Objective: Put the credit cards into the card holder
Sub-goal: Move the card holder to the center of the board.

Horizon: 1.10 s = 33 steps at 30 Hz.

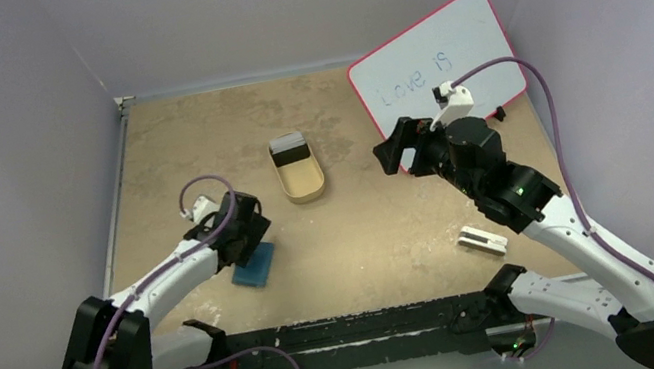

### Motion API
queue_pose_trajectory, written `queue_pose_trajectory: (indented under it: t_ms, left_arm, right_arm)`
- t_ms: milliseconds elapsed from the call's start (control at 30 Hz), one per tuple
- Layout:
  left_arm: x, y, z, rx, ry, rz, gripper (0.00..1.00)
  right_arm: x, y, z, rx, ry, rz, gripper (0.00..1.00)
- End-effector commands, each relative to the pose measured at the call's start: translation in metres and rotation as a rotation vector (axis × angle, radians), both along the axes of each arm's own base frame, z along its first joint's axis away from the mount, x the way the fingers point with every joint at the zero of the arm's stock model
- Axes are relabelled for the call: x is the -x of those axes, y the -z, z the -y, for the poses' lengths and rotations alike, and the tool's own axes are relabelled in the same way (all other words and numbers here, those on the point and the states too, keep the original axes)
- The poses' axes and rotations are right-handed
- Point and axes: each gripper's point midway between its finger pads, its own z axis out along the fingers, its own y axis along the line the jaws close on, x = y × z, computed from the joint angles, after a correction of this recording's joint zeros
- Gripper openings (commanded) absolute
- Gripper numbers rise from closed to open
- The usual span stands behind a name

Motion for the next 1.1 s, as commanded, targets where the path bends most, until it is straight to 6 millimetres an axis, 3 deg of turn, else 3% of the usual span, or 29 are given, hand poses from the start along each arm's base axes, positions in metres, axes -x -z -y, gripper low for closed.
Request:
queue_pose_trajectory:
  t_ms: [0, 100, 167, 300, 500, 600, 867, 1067]
  left_arm:
    - [-0.012, -0.020, 0.064, 0.154, 0.075, 0.036, 0.68]
    - [-0.015, -0.041, 0.089, 0.162, 0.160, 0.077, 0.68]
    - [-0.019, -0.056, 0.091, 0.127, 0.212, 0.117, 0.71]
    - [-0.019, -0.071, 0.068, -0.079, 0.344, 0.159, 0.72]
    - [0.003, -0.060, 0.024, -0.331, 0.470, 0.077, 0.63]
    - [0.016, -0.051, 0.009, -0.408, 0.523, 0.007, 0.55]
    - [0.033, -0.051, 0.051, -0.483, 0.776, 0.021, 0.44]
    - [0.041, -0.038, 0.087, -0.639, 0.917, 0.014, 0.43]
  right_arm:
    - [-0.004, -0.020, -0.005, -0.043, -0.012, 0.047, 0.99]
    - [-0.005, -0.017, -0.006, -0.041, -0.009, 0.029, 0.99]
    - [-0.006, -0.014, -0.005, -0.042, 0.004, 0.019, 0.99]
    - [-0.006, -0.011, -0.010, -0.059, -0.011, 0.015, 0.98]
    - [0.002, 0.017, -0.035, -0.130, -0.112, -0.062, 0.94]
    - [0.002, 0.030, -0.041, -0.126, -0.127, -0.100, 0.94]
    - [0.001, 0.043, -0.035, -0.101, -0.091, -0.130, 0.94]
    - [-0.003, 0.042, -0.009, -0.048, 0.021, -0.086, 0.95]
